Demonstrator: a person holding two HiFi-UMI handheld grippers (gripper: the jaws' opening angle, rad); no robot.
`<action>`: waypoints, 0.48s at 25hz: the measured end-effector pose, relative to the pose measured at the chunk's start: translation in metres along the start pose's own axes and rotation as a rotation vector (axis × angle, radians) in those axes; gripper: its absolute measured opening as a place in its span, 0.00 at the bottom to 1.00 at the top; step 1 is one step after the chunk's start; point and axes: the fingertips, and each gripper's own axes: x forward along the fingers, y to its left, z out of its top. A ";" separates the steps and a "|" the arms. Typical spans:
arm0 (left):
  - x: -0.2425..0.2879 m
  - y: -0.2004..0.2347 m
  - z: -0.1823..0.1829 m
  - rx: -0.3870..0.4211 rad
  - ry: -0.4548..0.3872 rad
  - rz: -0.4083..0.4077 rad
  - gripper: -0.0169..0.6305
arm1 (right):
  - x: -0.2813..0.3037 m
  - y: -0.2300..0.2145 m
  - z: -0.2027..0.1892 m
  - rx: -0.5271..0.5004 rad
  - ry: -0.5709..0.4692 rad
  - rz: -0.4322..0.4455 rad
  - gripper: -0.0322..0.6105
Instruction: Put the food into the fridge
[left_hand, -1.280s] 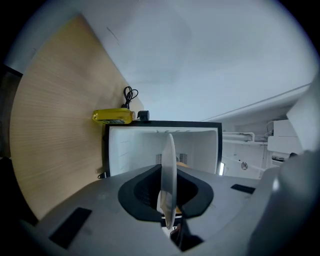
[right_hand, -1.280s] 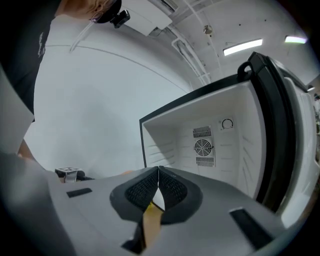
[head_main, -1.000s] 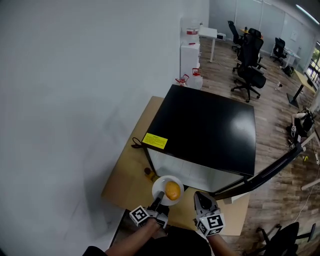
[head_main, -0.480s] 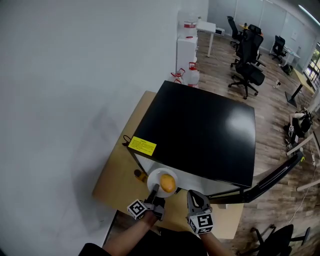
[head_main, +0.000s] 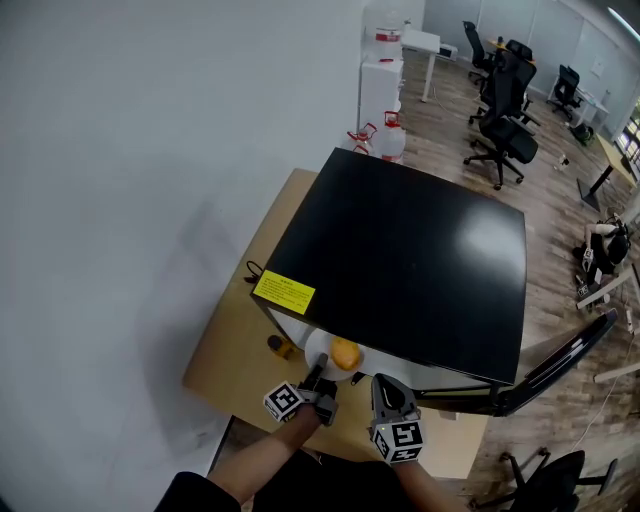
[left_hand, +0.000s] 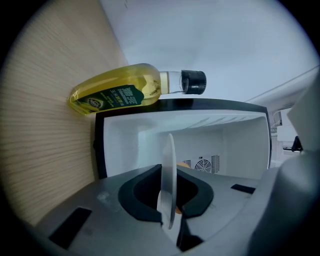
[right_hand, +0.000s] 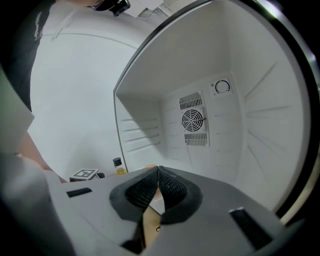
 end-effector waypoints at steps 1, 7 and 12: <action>0.001 0.006 0.003 0.010 -0.005 0.016 0.06 | 0.001 -0.001 -0.001 0.007 0.003 -0.004 0.14; 0.013 0.028 0.010 0.008 -0.036 0.054 0.06 | -0.006 -0.012 -0.005 0.010 0.005 -0.051 0.14; 0.024 0.037 0.015 0.035 -0.045 0.090 0.06 | -0.011 -0.020 -0.007 0.007 0.008 -0.068 0.14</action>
